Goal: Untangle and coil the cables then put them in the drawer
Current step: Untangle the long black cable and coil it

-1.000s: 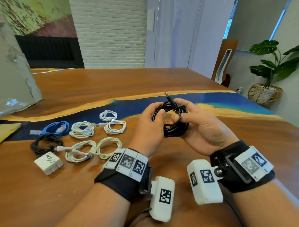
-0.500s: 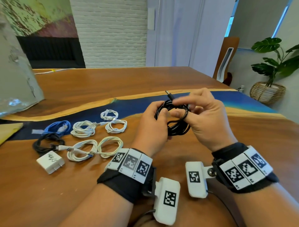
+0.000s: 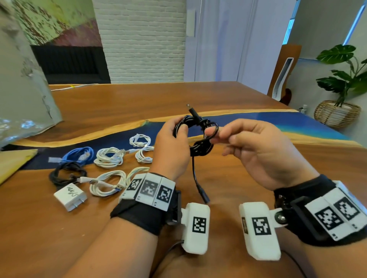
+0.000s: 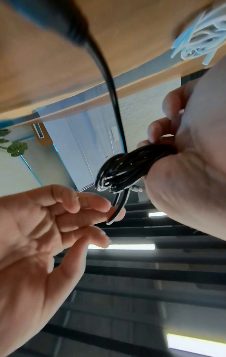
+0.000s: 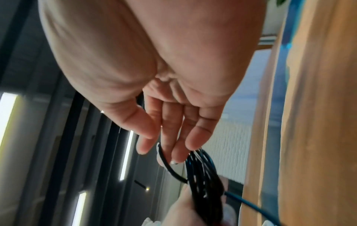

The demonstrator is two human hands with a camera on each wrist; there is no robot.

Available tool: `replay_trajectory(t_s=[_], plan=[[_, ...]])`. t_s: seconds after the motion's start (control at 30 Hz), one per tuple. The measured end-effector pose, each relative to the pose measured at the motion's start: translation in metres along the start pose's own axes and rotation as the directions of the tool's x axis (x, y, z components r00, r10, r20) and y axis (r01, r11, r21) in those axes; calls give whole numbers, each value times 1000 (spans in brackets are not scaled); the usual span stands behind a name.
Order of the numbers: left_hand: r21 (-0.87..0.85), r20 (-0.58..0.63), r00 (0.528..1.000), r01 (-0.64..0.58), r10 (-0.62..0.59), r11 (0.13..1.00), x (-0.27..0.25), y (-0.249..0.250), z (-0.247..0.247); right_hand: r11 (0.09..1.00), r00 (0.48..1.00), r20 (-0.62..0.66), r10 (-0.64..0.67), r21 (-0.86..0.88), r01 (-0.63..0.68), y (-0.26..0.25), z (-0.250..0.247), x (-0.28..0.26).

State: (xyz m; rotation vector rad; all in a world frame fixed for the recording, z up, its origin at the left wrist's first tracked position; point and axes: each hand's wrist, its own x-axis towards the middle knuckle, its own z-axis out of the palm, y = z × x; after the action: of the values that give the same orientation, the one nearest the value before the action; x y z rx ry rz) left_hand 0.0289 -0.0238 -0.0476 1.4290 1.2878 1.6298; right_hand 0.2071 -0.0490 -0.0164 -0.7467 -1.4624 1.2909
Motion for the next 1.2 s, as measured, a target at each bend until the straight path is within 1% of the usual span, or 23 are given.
replay_trajectory(t_s=[0.03, 0.1, 0.13, 0.2, 0.3, 0.37, 0.4, 0.43, 0.5, 0.53, 0.57, 0.6, 0.67, 0.7, 0.77, 0.8, 0.83, 0.9, 0.93, 1.0, 1.07, 1.13, 1.2], plan=[[-17, -8, 1000, -4, 4, 1000, 1, 1, 0, 993, 1000, 11, 15, 117, -16, -3, -1, -1], [-31, -8, 999, -35, 34, 999, 0, 4, 2, 946, 999, 18, 33, 323, -37, -7, -1, -2], [-22, -7, 999, -53, 53, 998, -1, 5, 4, 930, 999, 1, 48, 365, -45, -7, -1, -2], [30, -25, 996, -86, 87, 996, -3, 4, 7, 940, 994, -68, 89, 334, -61, -9, 0, -2], [45, -97, 993, -61, 65, 997, 2, -2, 1, 981, 981, -163, 109, 178, -80, -15, -5, -3], [18, -161, 987, 4, -1, 1000, 9, -5, -8, 997, 982, -175, 71, 11, -70, -18, -16, -4], [0, -176, 984, 25, -24, 1000, 11, -5, -12, 993, 984, -173, 32, -106, -51, -19, -20, -4], [-23, -181, 983, 37, -40, 999, 12, -3, -15, 969, 985, -169, -23, -246, -19, -19, -22, -5], [-126, -166, 981, 79, -99, 989, 13, -1, -16, 841, 981, -144, -131, -541, 33, -15, -24, -5], [-203, -139, 979, 117, -147, 972, 12, 0, -14, 773, 980, -133, -149, -634, 31, -12, -23, -4], [-278, -97, 976, 162, -195, 947, 10, 2, -11, 738, 983, -129, -131, -675, 10, -9, -23, -3], [-343, -44, 970, 209, -237, 916, 7, 4, -8, 743, 988, -128, -85, -669, -23, -7, -22, -2], [-436, 70, 960, 275, -272, 857, -2, 12, 1, 763, 993, -117, 21, -640, -92, -1, -19, 0], [-462, 126, 955, 295, -267, 836, -6, 14, 6, 739, 994, -107, 34, -667, -97, 2, -16, 1], [-480, 225, 943, 327, -245, 814, -14, 18, 16, 686, 995, -87, -50, -727, -29, 9, -12, 3], [-472, 259, 935, 341, -242, 813, -16, 19, 19, 691, 990, -88, -111, -723, 13, 12, -9, 5], [-452, 282, 928, 353, -245, 819, -17, 20, 20, 713, 983, -96, -157, -699, 45, 14, -6, 6], [-386, 306, 918, 361, -252, 849, -18, 18, 20, 814, 974, -108, -199, -572, 103, 18, -2, 7], [-346, 301, 922, 345, -245, 873, -18, 17, 19, 879, 977, -118, -181, -465, 107, 21, 0, 8], [-262, 252, 945, 276, -210, 925, -17, 15, 19, 979, 986, -151, -68, -201, 37, 26, 4, 9], [-200, 177, 969, 206, -172, 958, -15, 13, 19, 996, 985, -151, 89, 18, -87, 30, 8, 10], [-153, 77, 989, 140, -130, 978, -11, 8, 18, 970, 972, -114, 205, 156, -187, 31, 13, 9], [-111, 1, 998, 62, -62, 992, -9, 2, 17, 924, 958, -51, 282, 284, -257, 30, 14, 6]])
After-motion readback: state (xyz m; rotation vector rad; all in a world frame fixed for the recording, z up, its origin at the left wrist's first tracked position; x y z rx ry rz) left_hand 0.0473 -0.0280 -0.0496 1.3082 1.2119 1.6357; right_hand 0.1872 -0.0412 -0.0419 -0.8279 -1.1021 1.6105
